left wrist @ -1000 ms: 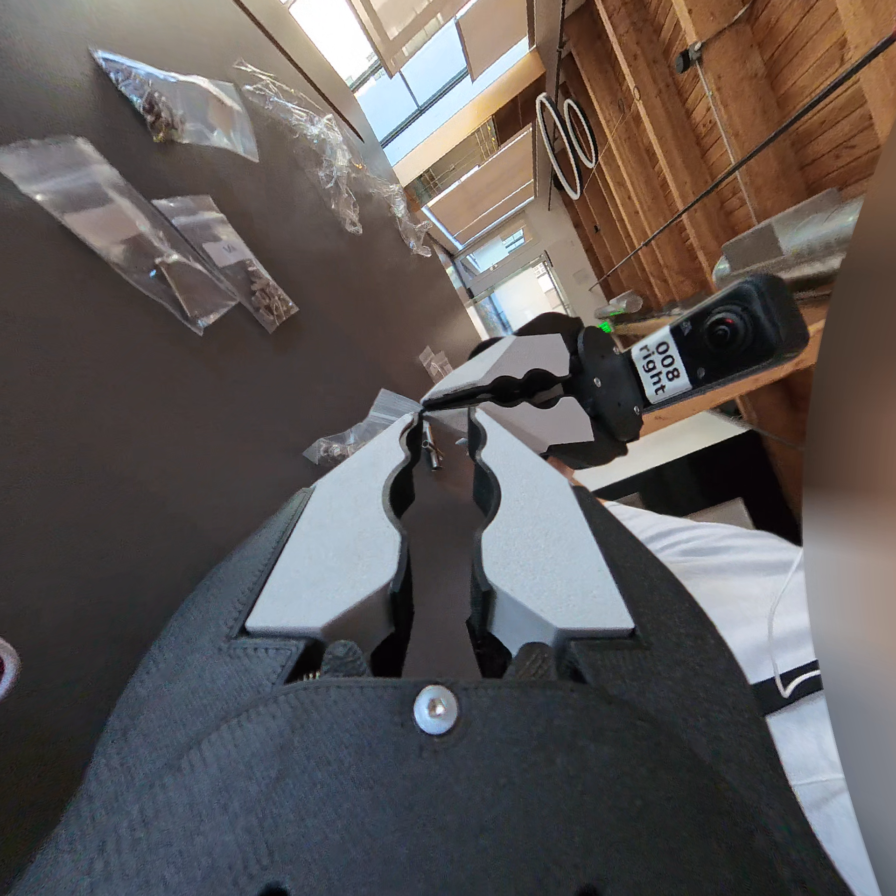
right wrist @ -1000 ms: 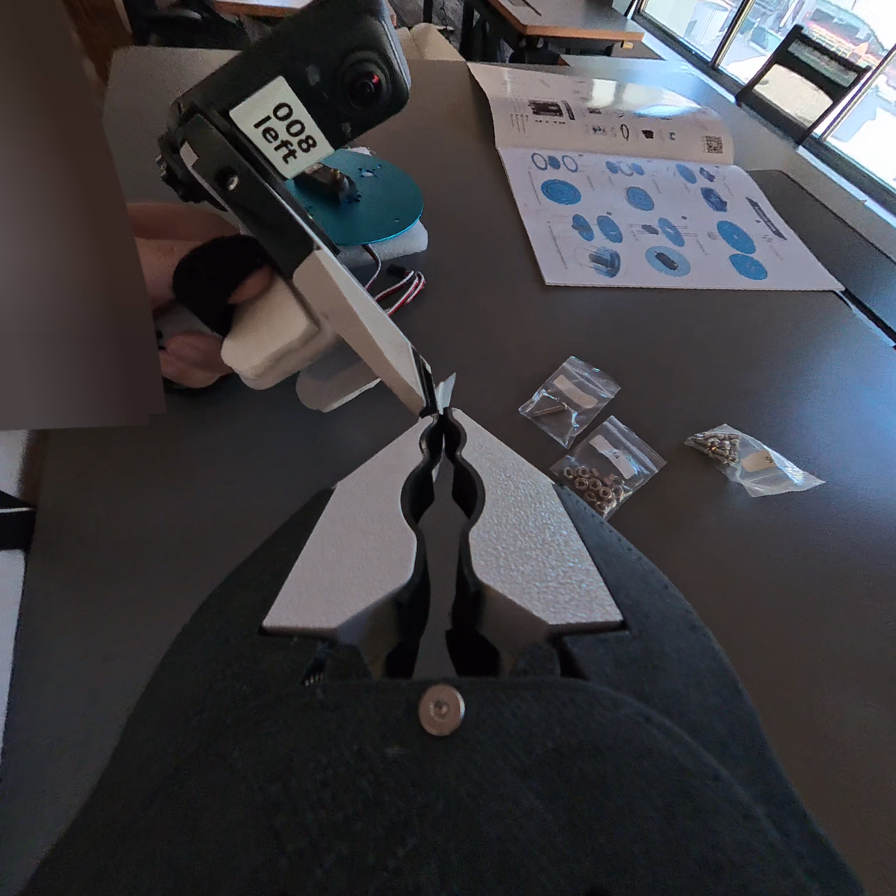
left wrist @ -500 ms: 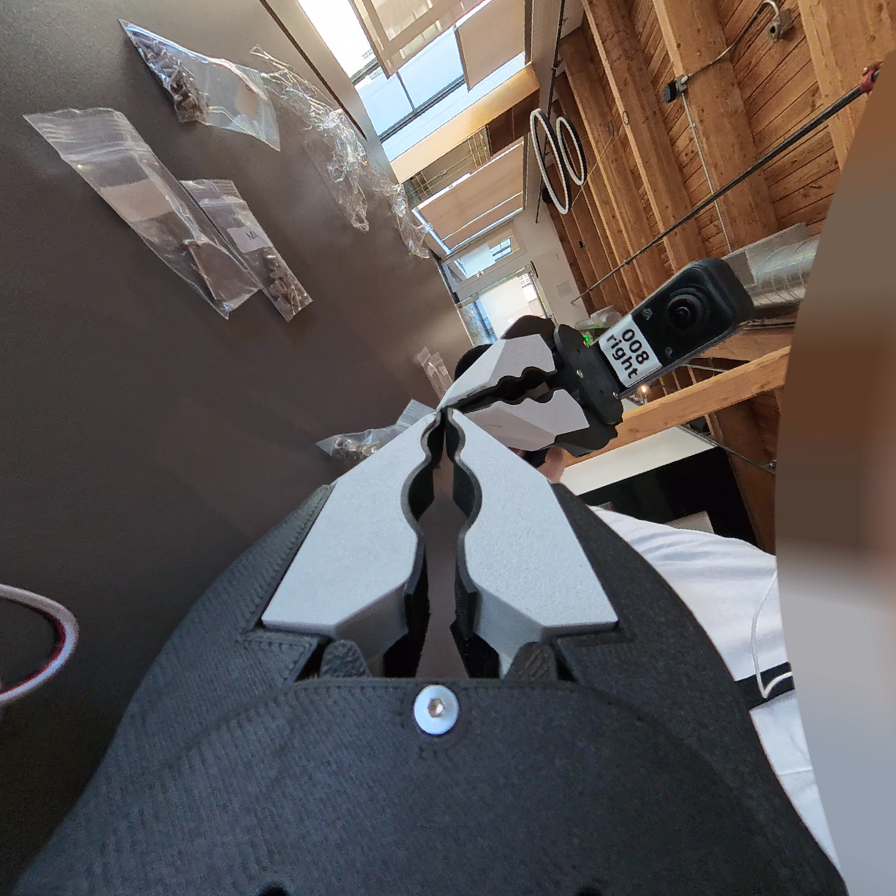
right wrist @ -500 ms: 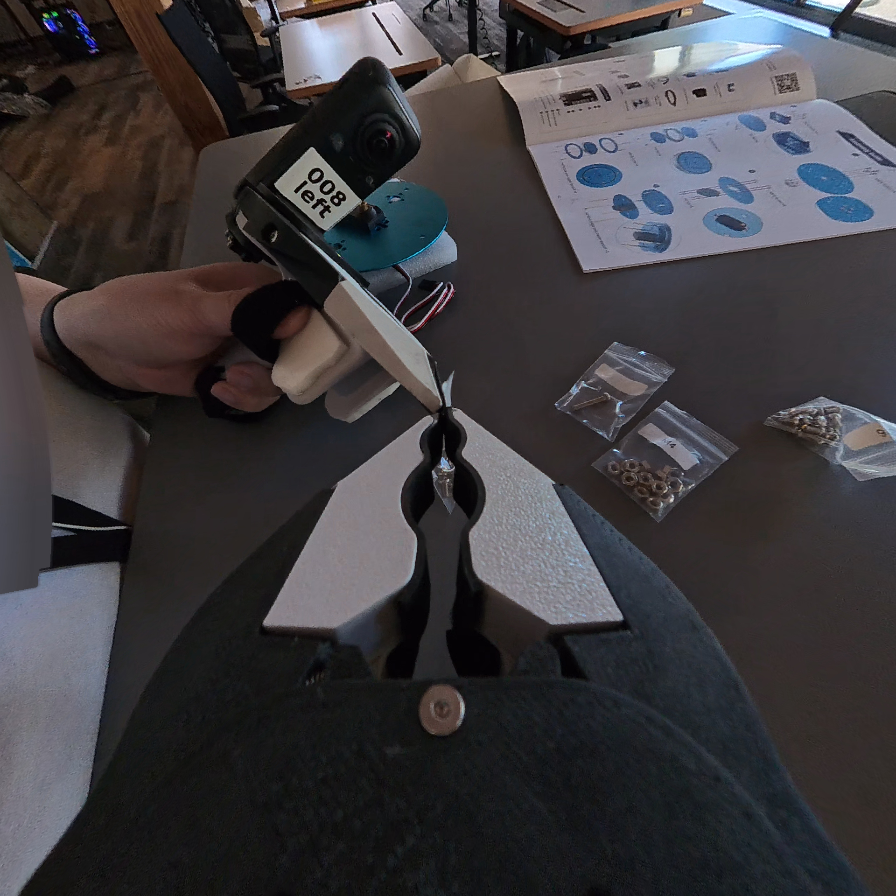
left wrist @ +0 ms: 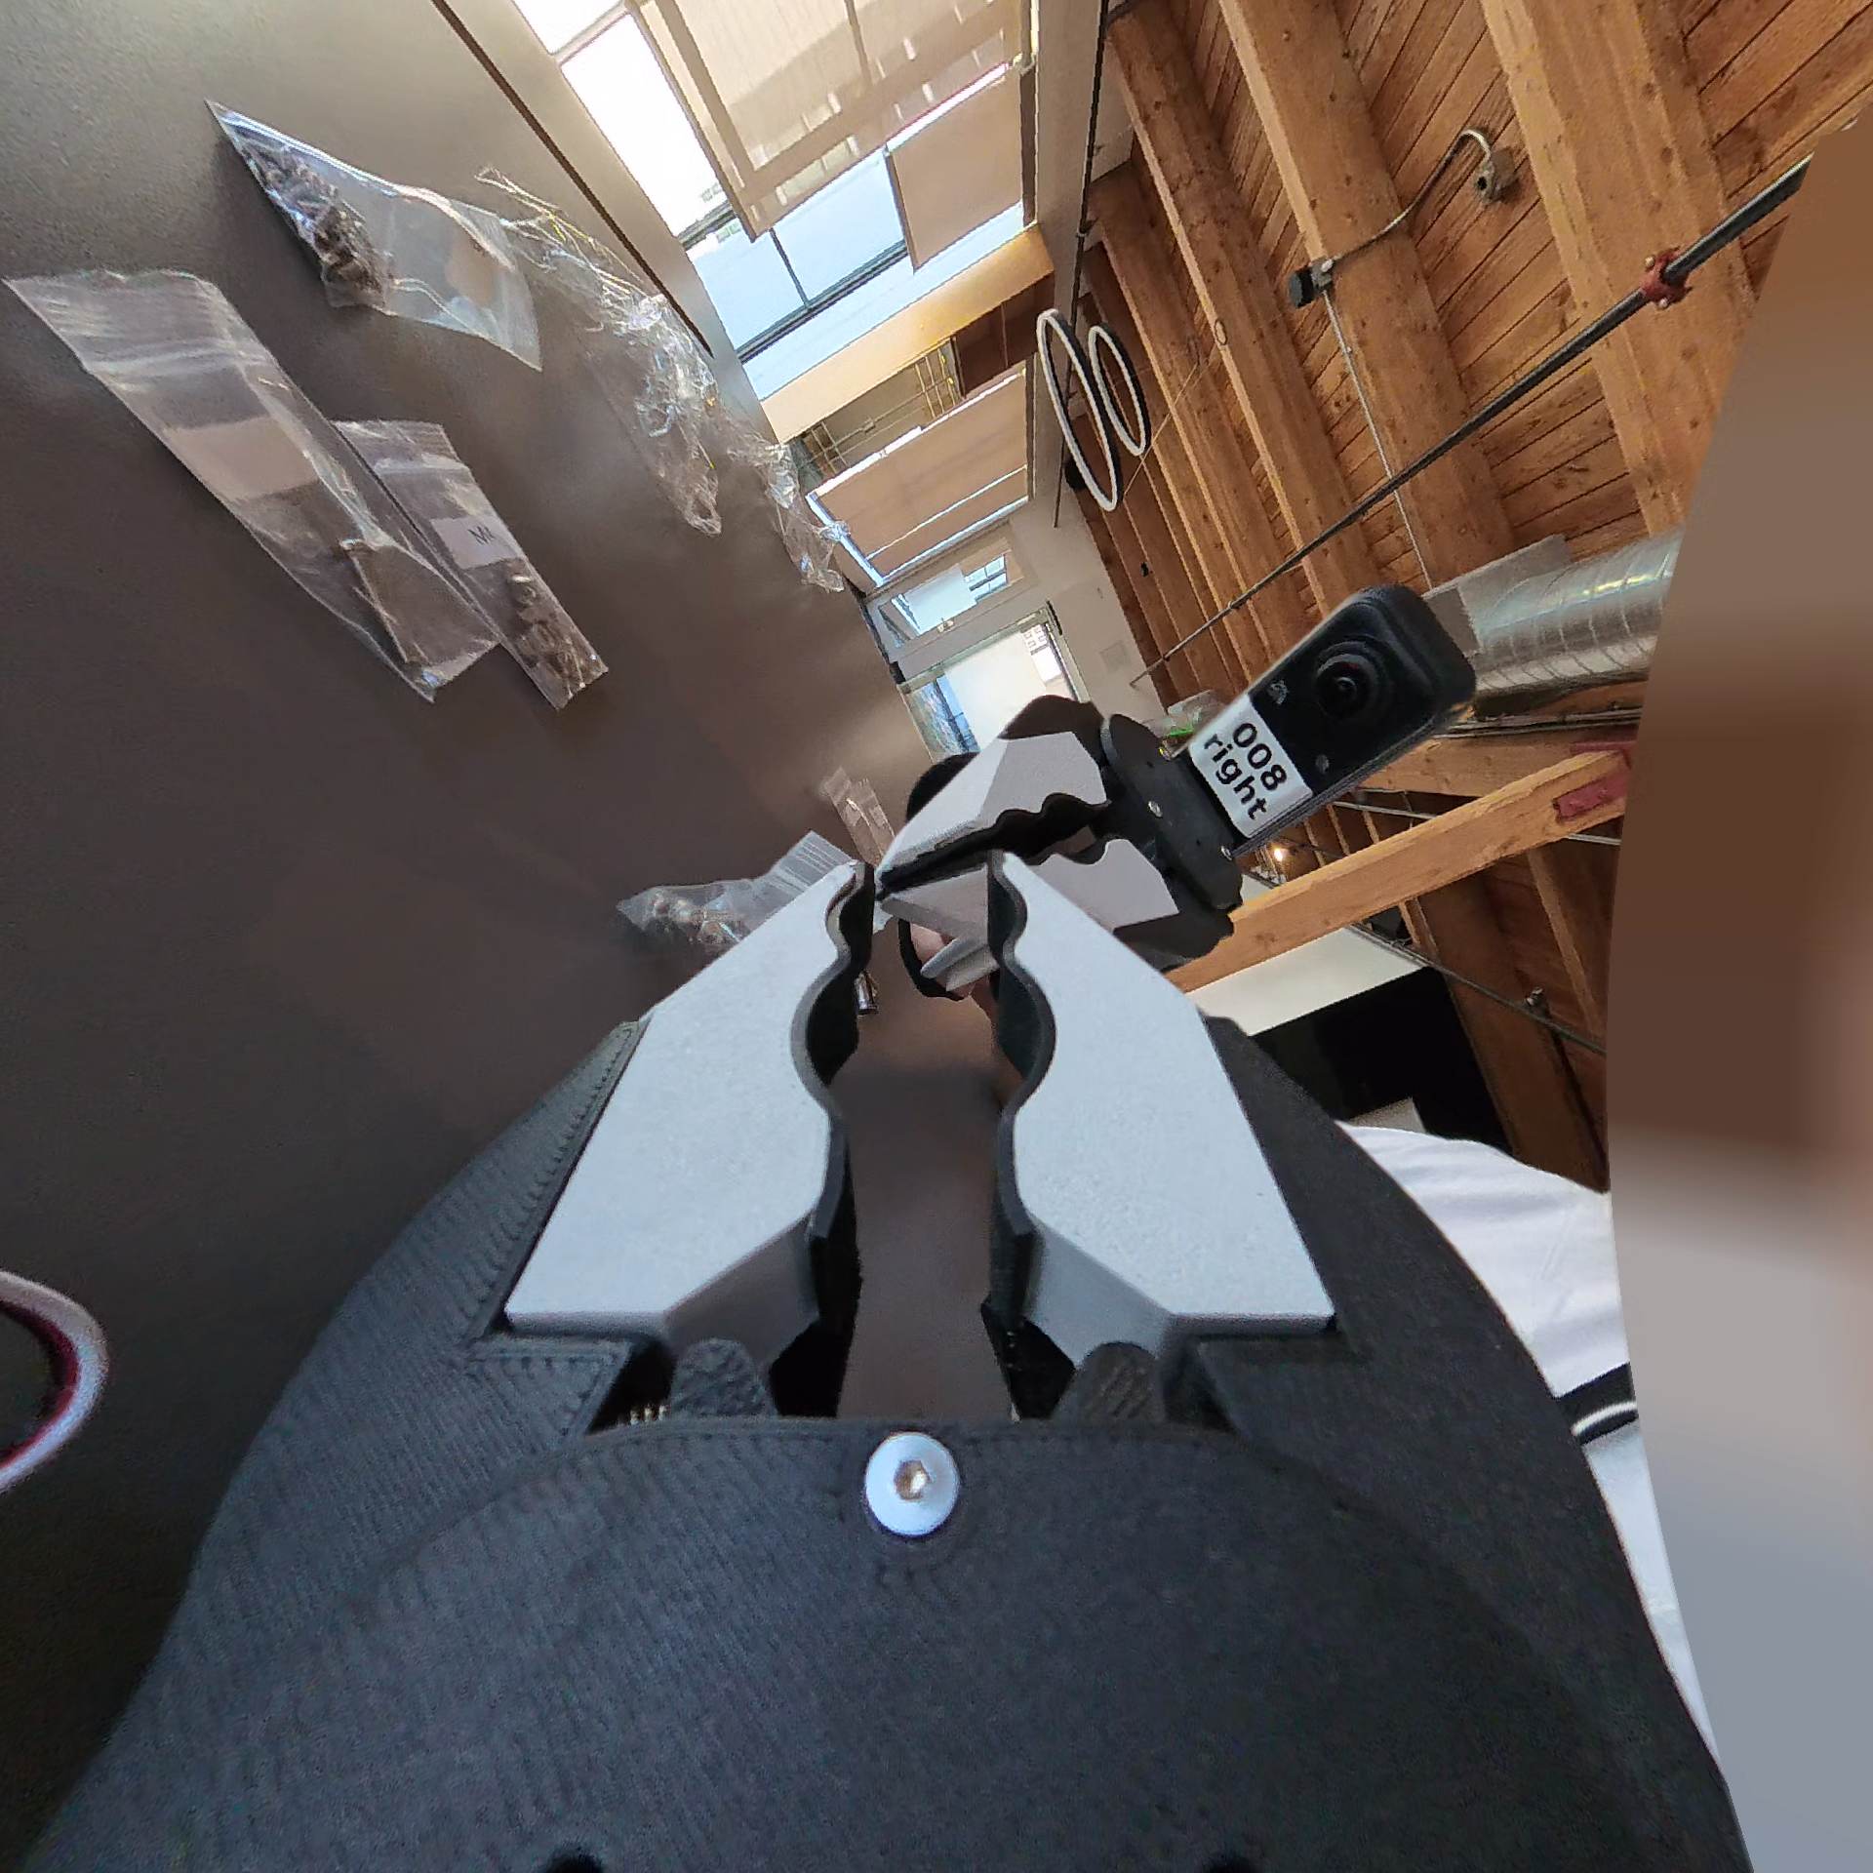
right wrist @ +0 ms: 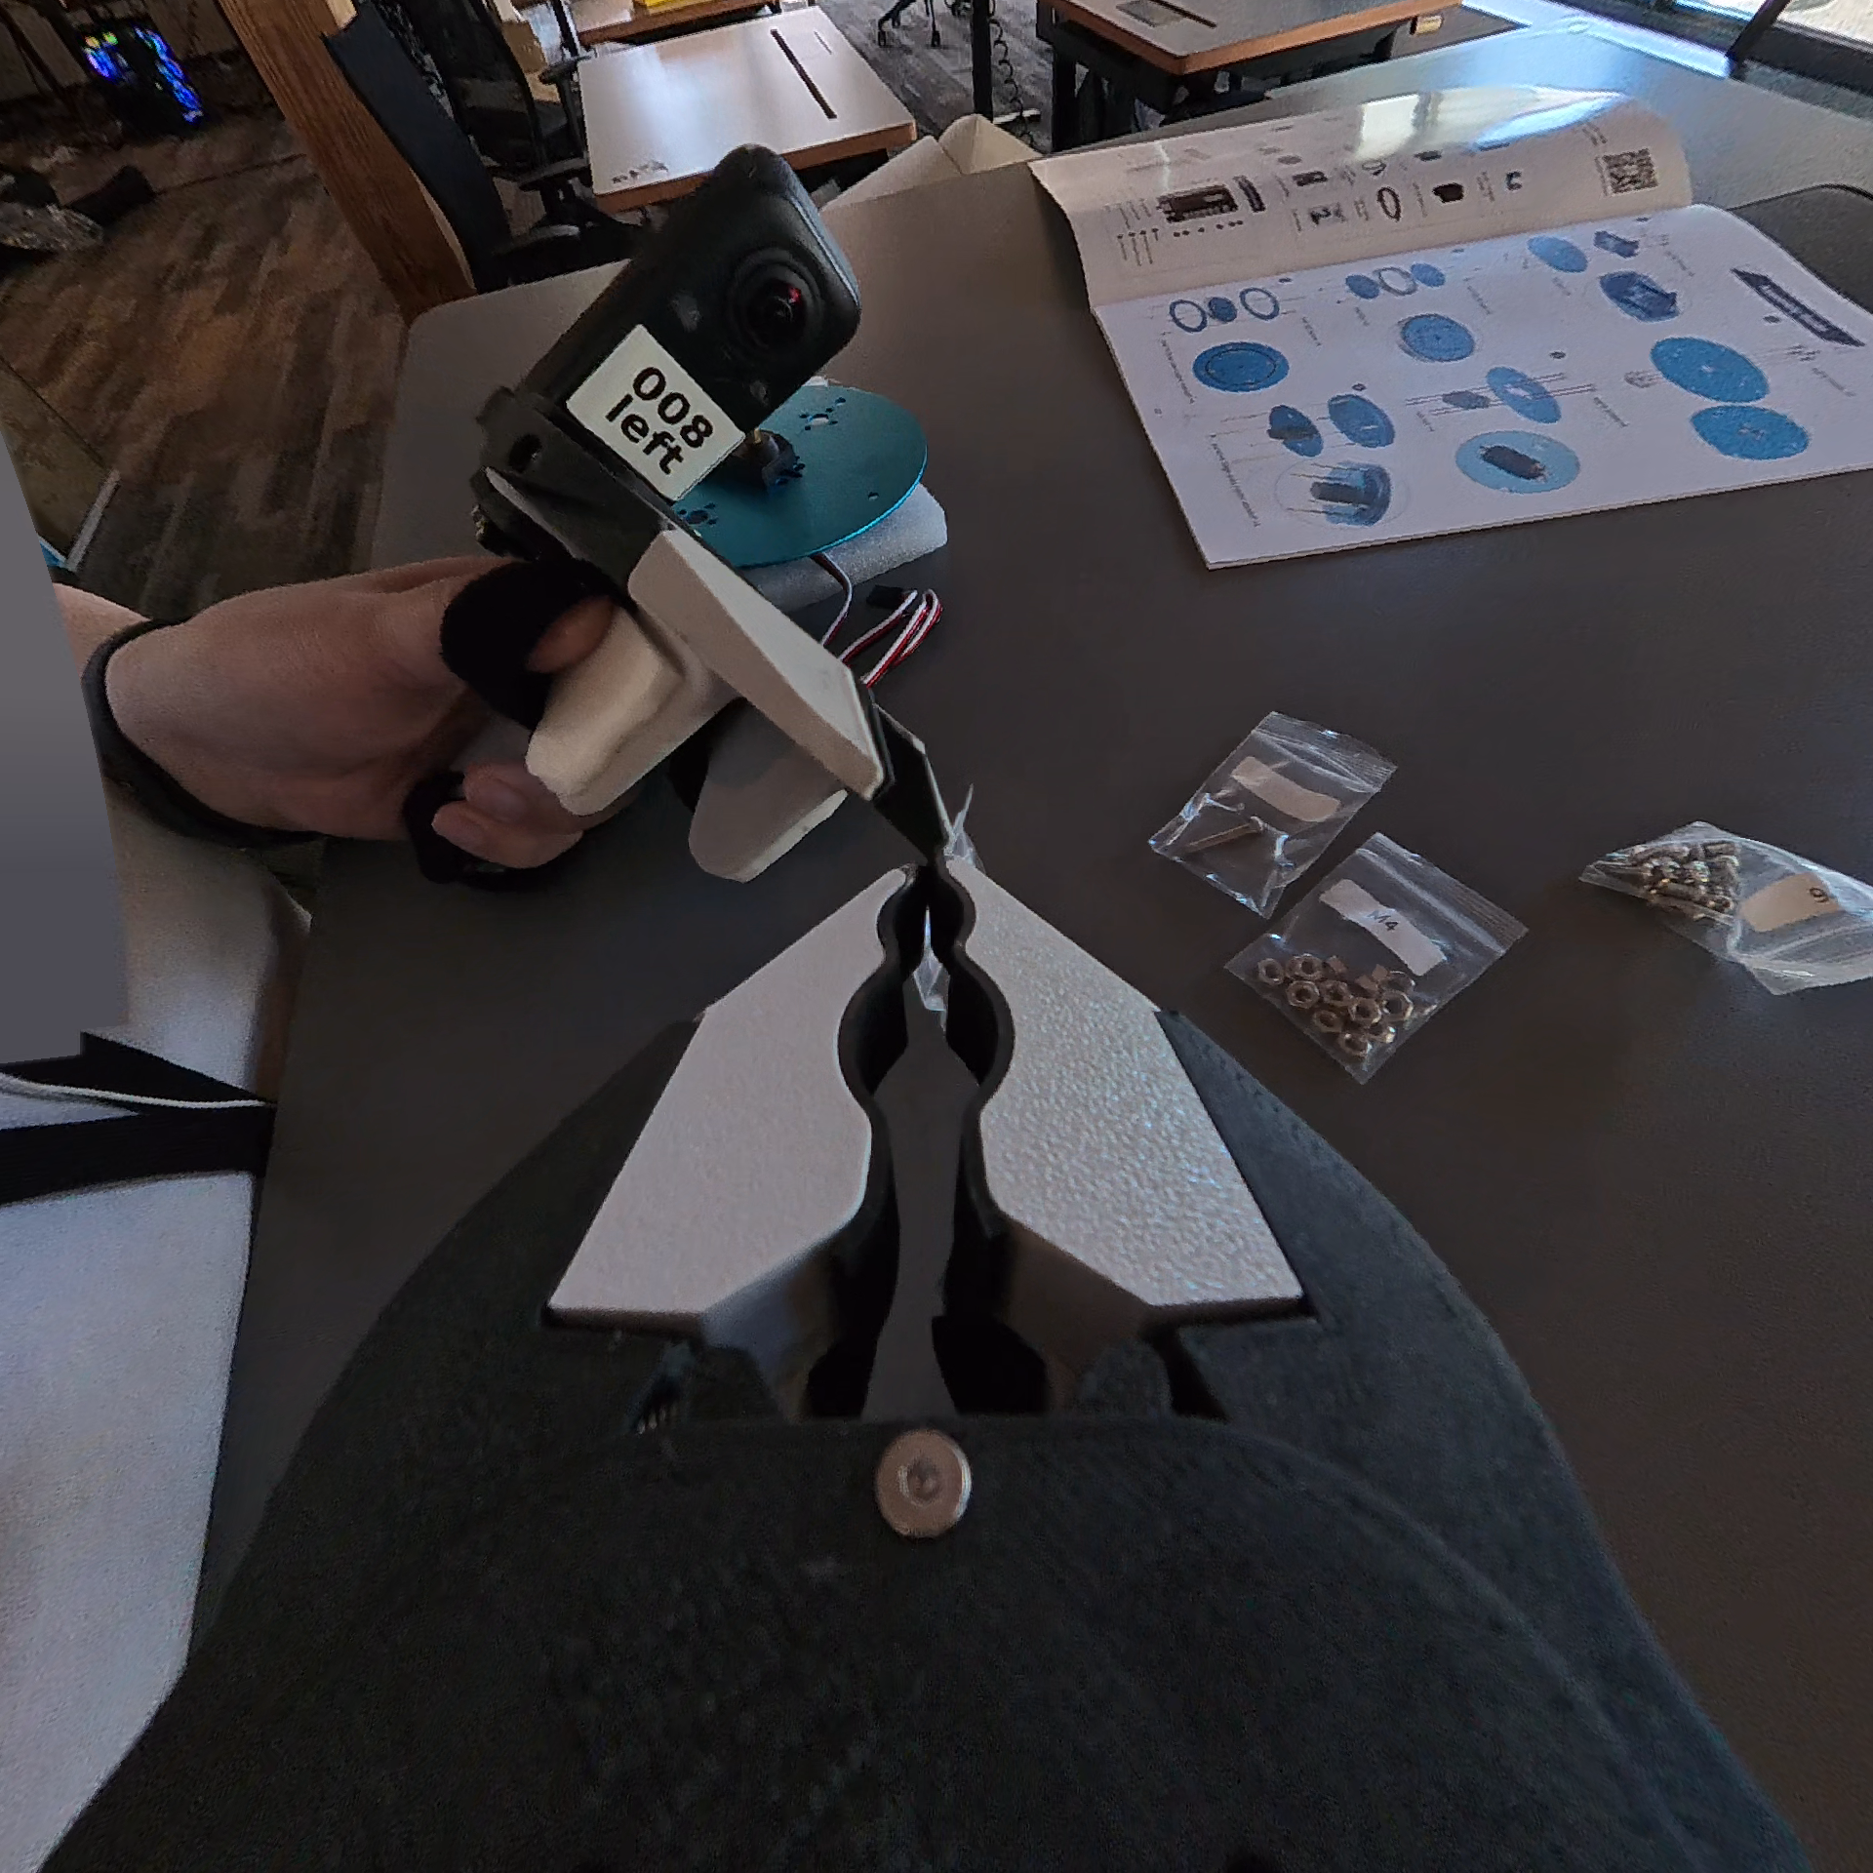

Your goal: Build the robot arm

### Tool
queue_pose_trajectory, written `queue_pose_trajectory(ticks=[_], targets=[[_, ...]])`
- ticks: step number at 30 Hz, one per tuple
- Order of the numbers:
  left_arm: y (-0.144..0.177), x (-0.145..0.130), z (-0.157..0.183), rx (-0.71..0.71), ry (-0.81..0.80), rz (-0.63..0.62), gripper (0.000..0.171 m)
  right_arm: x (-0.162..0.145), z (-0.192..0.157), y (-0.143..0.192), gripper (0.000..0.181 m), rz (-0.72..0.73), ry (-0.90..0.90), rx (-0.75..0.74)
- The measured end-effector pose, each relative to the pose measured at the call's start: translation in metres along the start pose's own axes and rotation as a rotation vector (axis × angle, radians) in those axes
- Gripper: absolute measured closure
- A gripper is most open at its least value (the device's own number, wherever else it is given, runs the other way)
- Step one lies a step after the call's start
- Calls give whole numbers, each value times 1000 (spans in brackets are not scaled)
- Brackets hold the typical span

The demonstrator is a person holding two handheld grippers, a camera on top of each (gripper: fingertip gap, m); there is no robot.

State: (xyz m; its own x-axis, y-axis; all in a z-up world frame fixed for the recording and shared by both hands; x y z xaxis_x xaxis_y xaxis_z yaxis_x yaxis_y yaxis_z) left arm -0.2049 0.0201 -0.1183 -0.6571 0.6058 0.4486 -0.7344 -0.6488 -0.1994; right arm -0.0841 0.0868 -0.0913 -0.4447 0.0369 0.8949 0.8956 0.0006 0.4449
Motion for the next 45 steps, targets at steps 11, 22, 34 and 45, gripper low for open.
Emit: queue_pose_trajectory(ticks=[11, 22, 34, 45], targets=[[3, -3, 0, 37, -13, -19, 171, -2, -10, -5, 181, -7, 38, 43], [3, -3, 1, 34, -27, -23, 171, -2, -4, -4, 181, 0, -17, 68], [2, -1, 1, 20, -35, -30, 171, -4, 5, -3, 181, 6, -163, 150], [-1, -5, 8, -2, -87, -49, 171, -10, 3, -6, 157, -102, 85, 125]])
Point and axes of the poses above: each gripper's, where its closed fingertips meet, y back along the fingers, x out of its top, z = x × y across the jaws, the point moved 8 cm from there along y, back along the fingers, and after that the axes turned 9 degrees about -x, right-handed, at the moved point
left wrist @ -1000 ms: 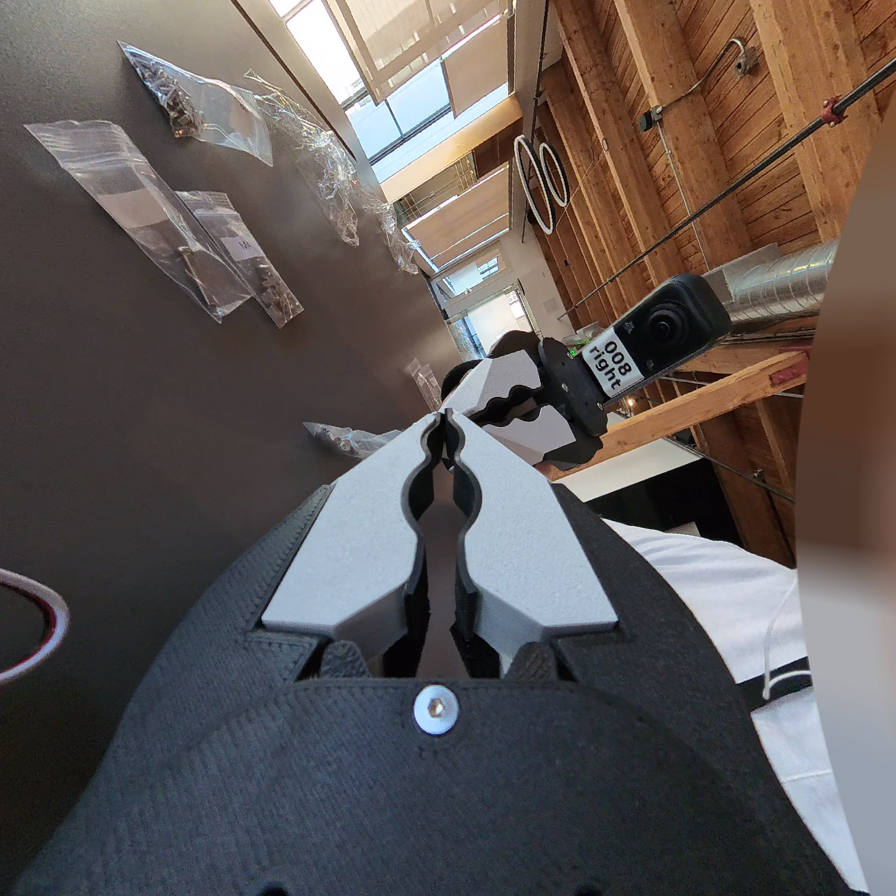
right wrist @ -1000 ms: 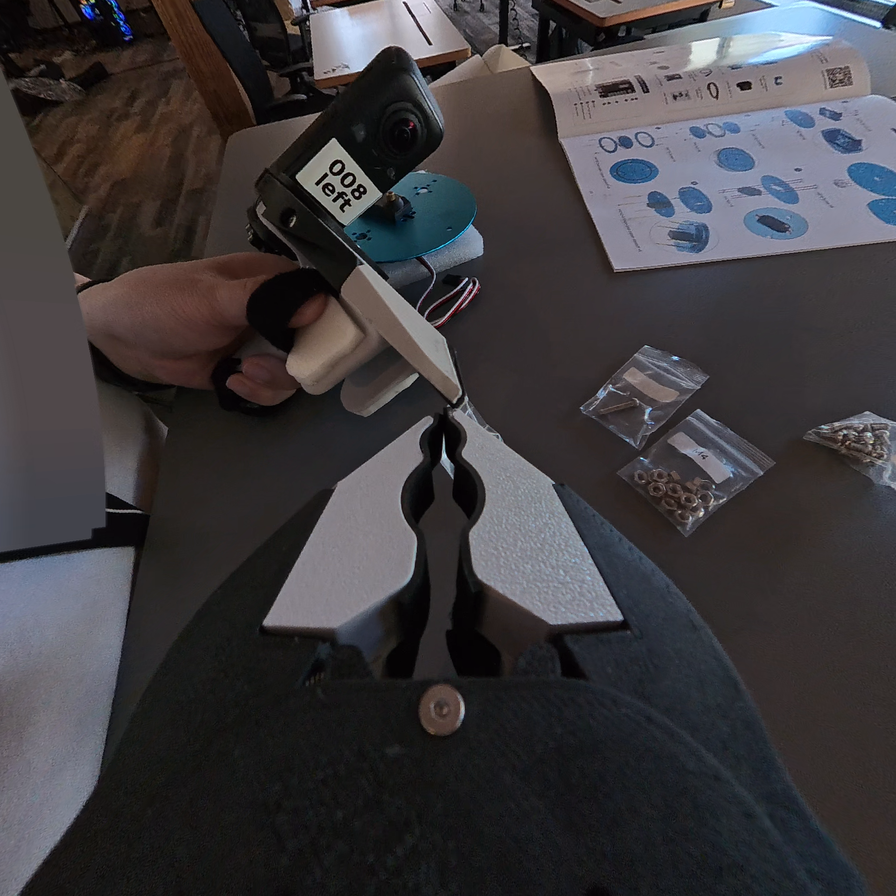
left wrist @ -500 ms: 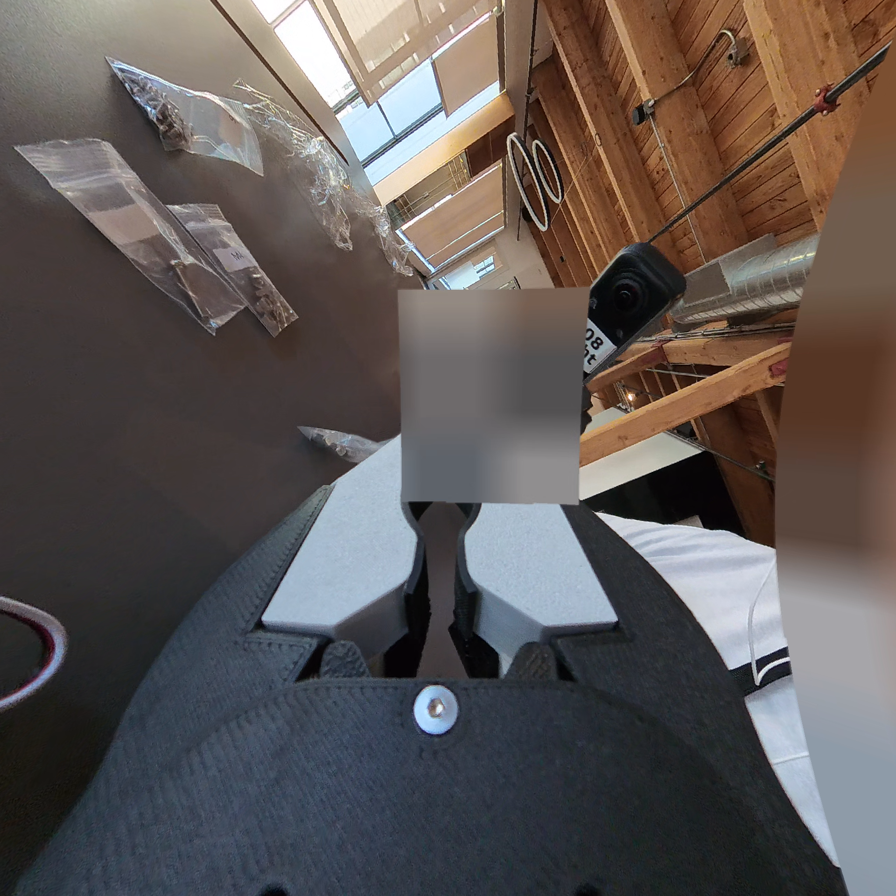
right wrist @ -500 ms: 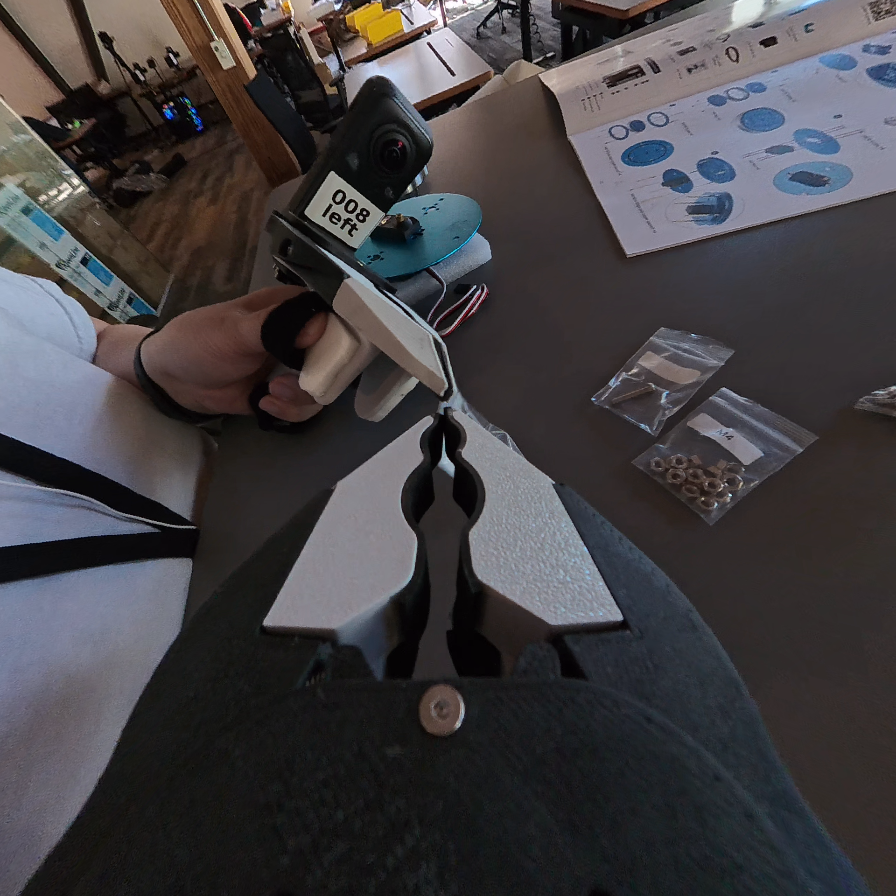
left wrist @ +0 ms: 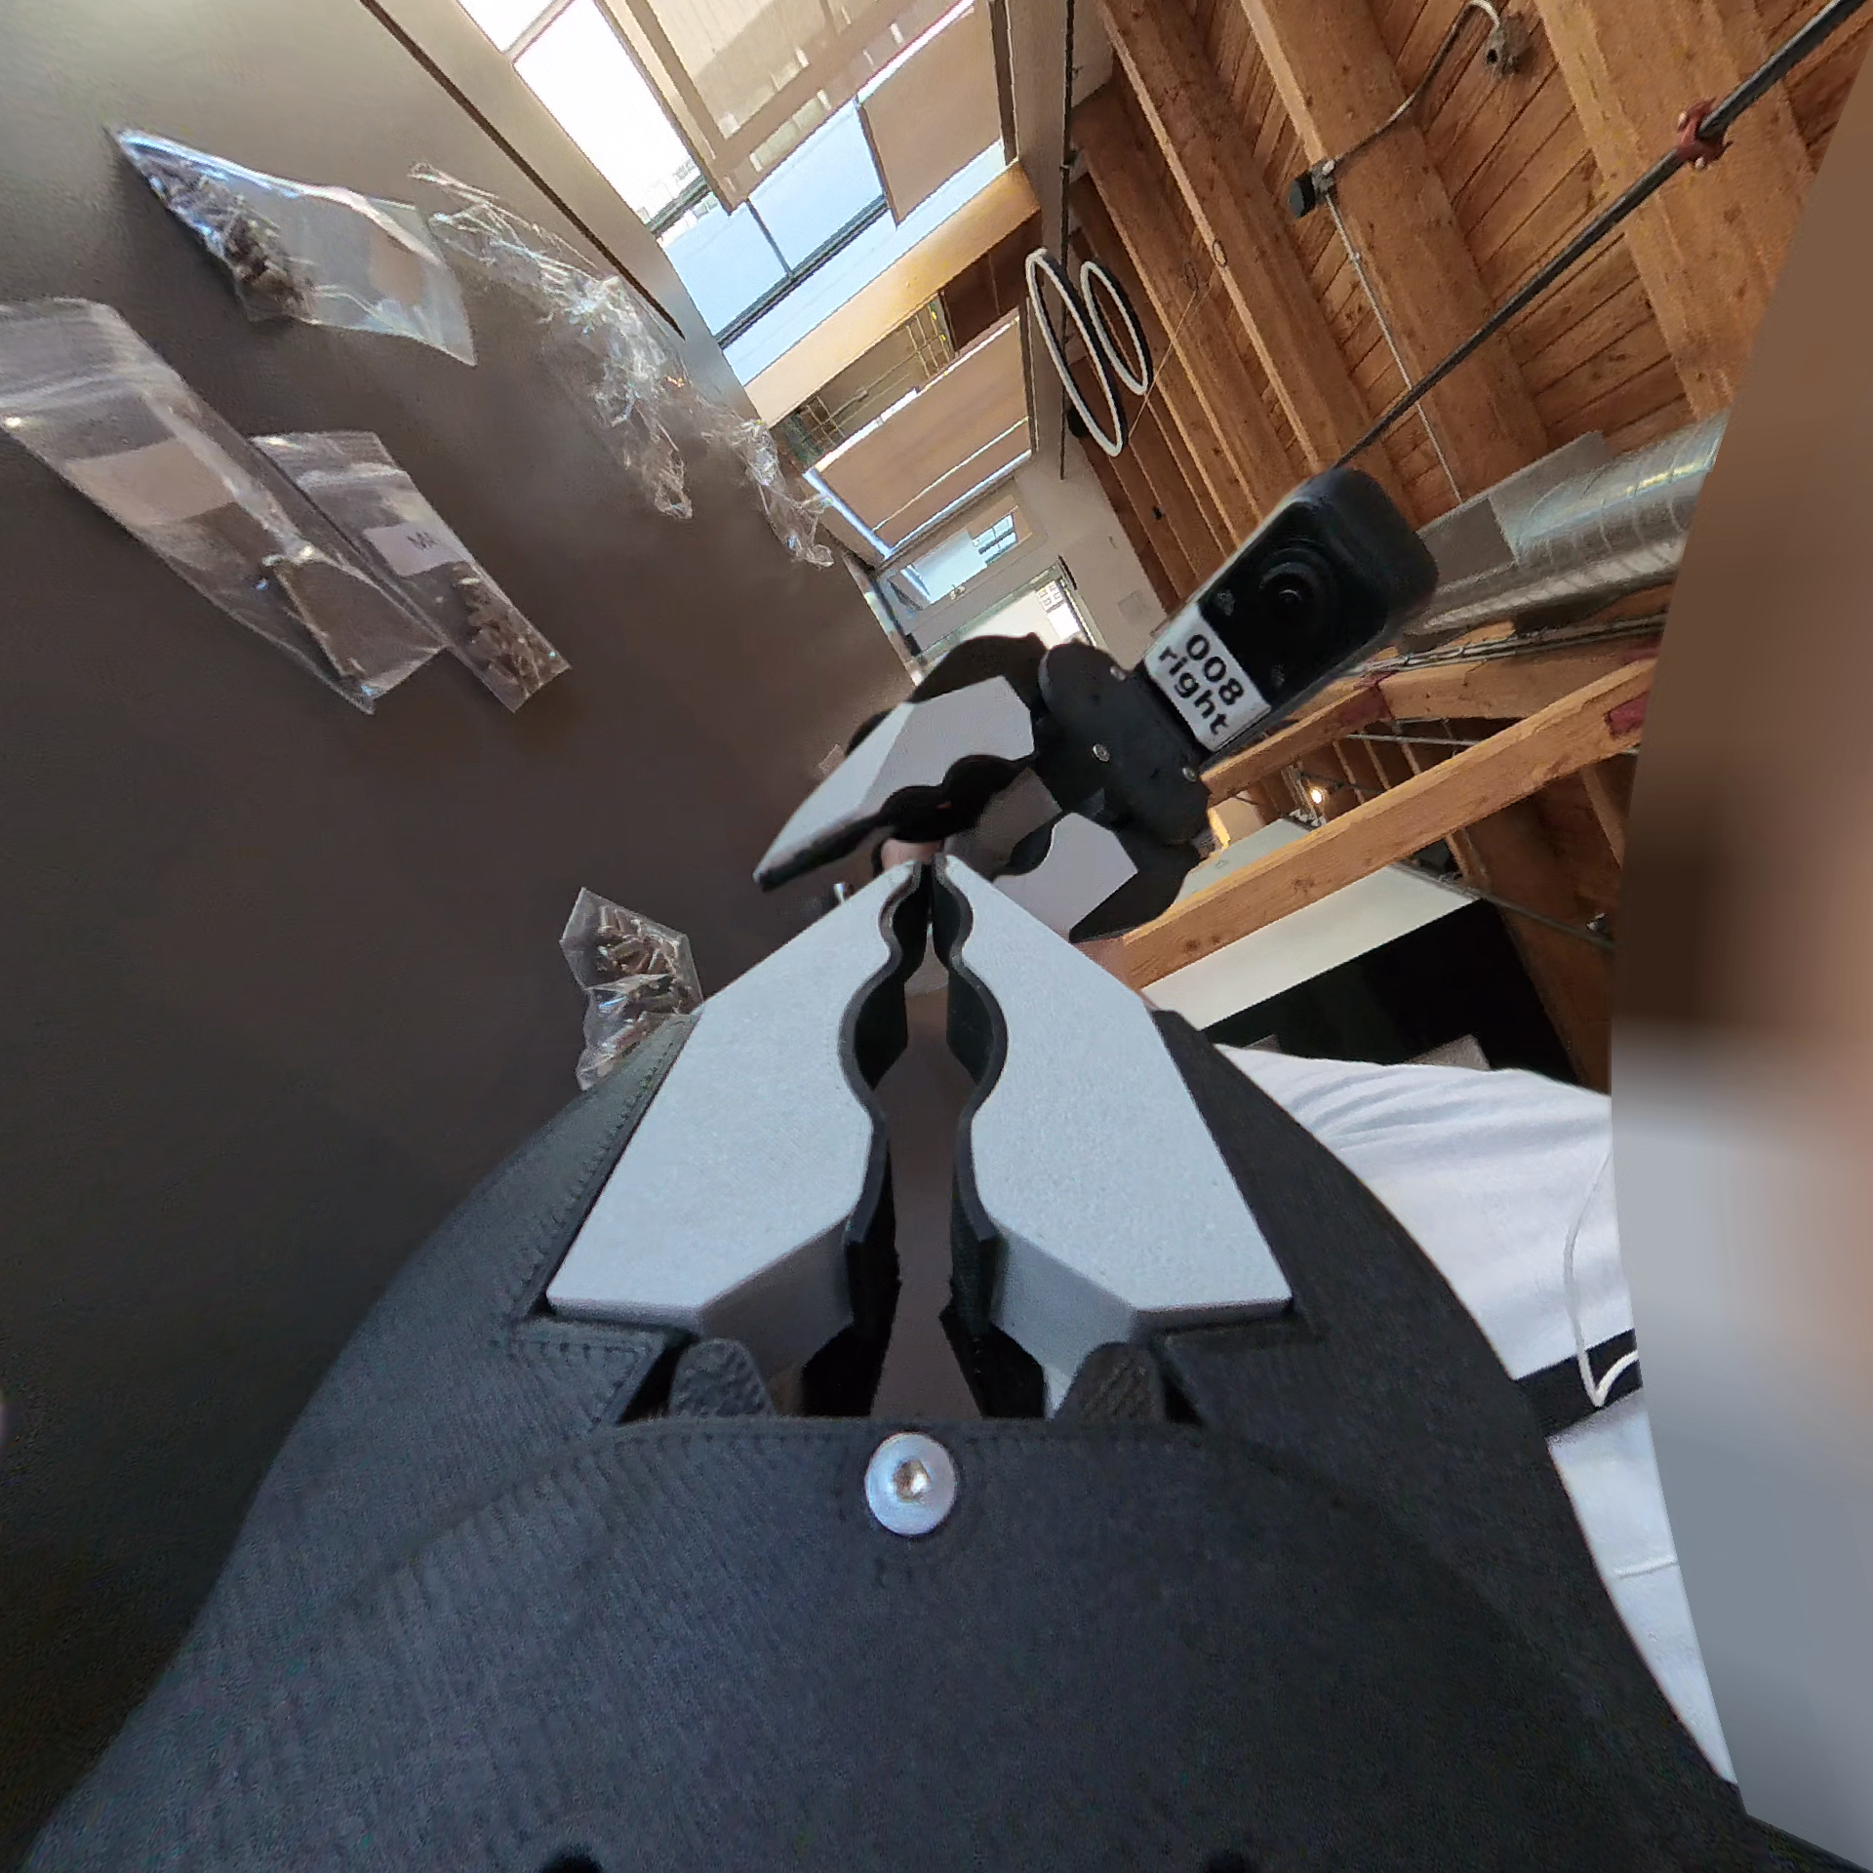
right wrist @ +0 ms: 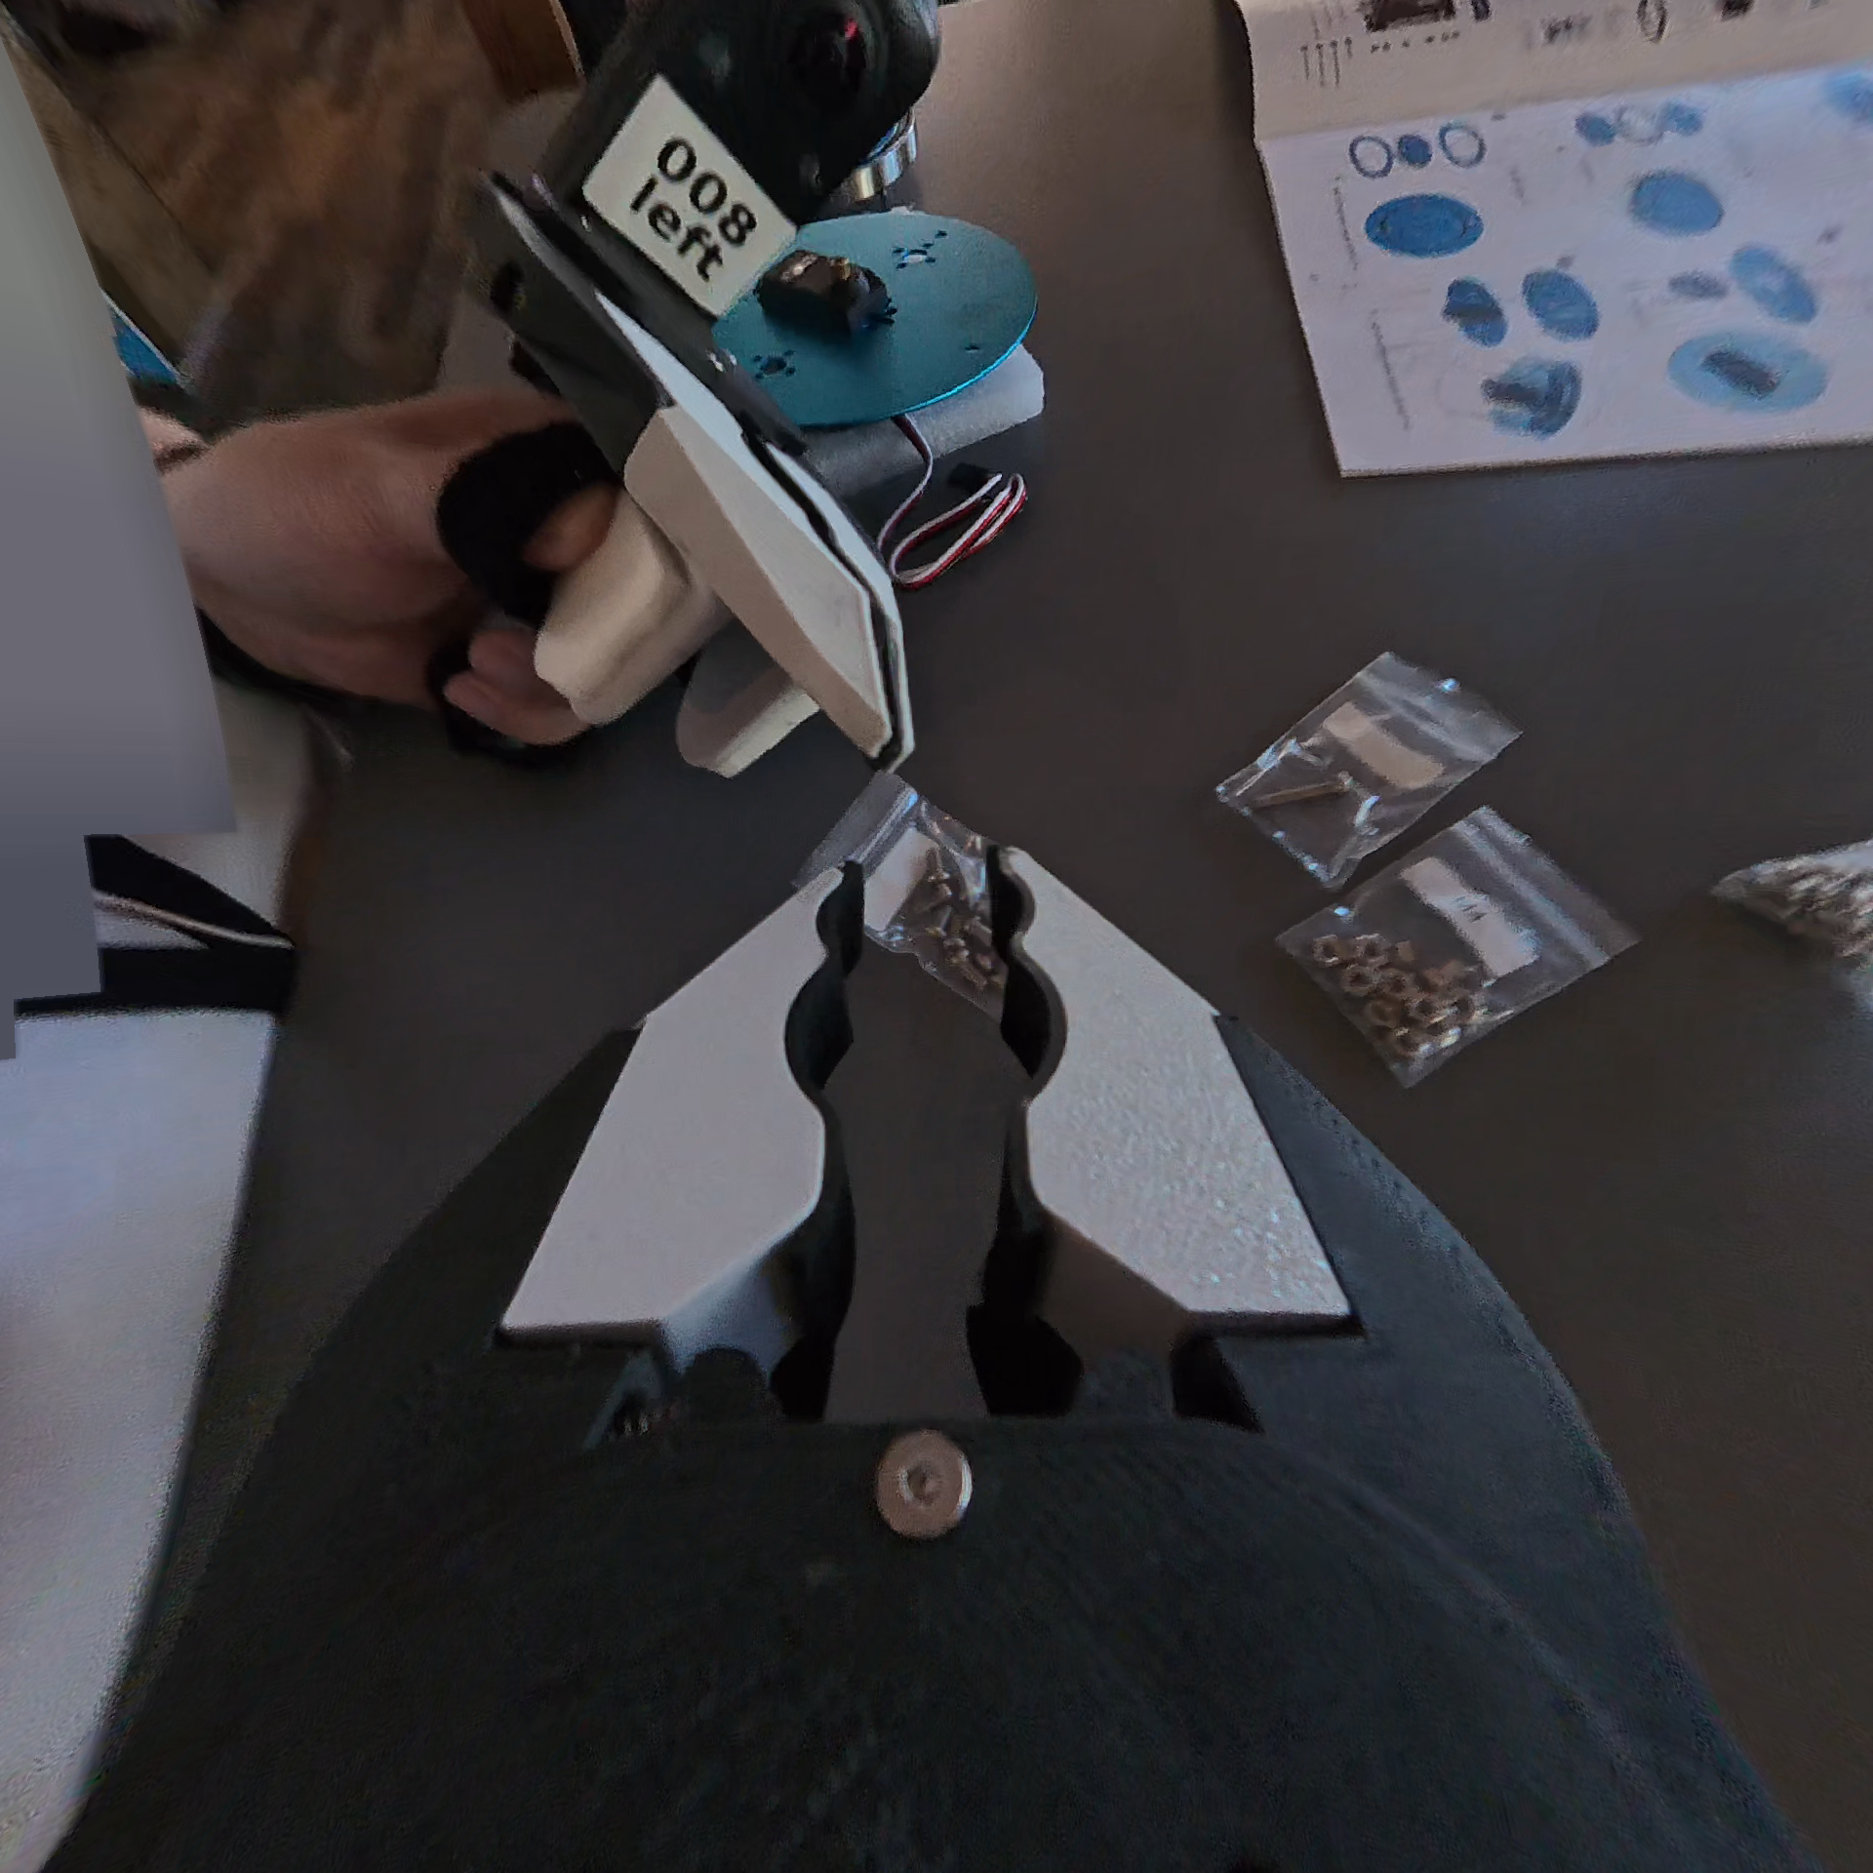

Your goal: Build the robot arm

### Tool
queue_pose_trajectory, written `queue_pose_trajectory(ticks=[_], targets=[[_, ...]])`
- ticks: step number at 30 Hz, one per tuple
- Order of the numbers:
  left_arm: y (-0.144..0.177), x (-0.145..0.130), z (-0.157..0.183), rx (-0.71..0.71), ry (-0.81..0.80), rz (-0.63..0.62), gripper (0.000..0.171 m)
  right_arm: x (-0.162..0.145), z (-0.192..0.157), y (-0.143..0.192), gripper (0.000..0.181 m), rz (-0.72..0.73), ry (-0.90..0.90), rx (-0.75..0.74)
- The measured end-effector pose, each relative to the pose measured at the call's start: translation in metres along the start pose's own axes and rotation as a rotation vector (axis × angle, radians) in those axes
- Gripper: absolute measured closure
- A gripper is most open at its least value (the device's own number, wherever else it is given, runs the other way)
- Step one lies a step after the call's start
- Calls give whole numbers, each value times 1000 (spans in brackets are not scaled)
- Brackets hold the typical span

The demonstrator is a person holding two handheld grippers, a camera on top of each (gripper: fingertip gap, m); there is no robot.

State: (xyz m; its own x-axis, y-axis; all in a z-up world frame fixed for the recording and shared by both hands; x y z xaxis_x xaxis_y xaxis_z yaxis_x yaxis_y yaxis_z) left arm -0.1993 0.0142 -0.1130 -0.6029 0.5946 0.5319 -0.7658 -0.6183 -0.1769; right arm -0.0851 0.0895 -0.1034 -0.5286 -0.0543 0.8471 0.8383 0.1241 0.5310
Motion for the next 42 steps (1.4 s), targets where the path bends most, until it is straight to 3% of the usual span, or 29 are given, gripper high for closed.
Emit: queue_pose_trajectory(ticks=[5, 12, 19, 22, 27, 31, 38, 42], targets=[[-2, -2, 17, 12, -153, -41, 171, -1, -7, 6, 141, 15, 323, -34], [26, 1, 51, 51, -426, 5, 171, -11, -24, -8, 139, -51, 617, -79], [60, -1, 69, 88, -576, 41, 171, -6, -24, -24, 150, -114, 675, -166], [66, -1, 67, 83, -561, 30, 171, -7, -27, -31, 178, -158, 642, -147], [66, -5, 57, 96, -512, -56, 171, -4, -31, -34, 181, -193, 702, -202], [64, -7, 50, 133, -482, -131, 171, 6, -28, -26, 181, -88, 498, -118], [50, -4, 43, 142, -390, -154, 162, 34, -2, 3, 181, 279, -199, 206], [39, 6, 53, 96, -426, -116, 160, 32, 1, 13, 181, 330, -315, 315]])
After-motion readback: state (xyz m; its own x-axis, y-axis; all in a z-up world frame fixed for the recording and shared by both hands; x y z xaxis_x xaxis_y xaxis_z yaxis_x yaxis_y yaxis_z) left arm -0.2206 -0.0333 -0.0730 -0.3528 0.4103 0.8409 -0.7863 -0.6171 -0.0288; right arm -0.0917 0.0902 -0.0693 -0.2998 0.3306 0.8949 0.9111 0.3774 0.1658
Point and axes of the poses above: each gripper's, where its closed fingertips meet, y back along the fingers, x out of its top, z = x × y across the jaws, the point moved 8 cm from there along y, back along the fingers, and after that the axes turned 9 degrees about -x, right-handed, at the moved point
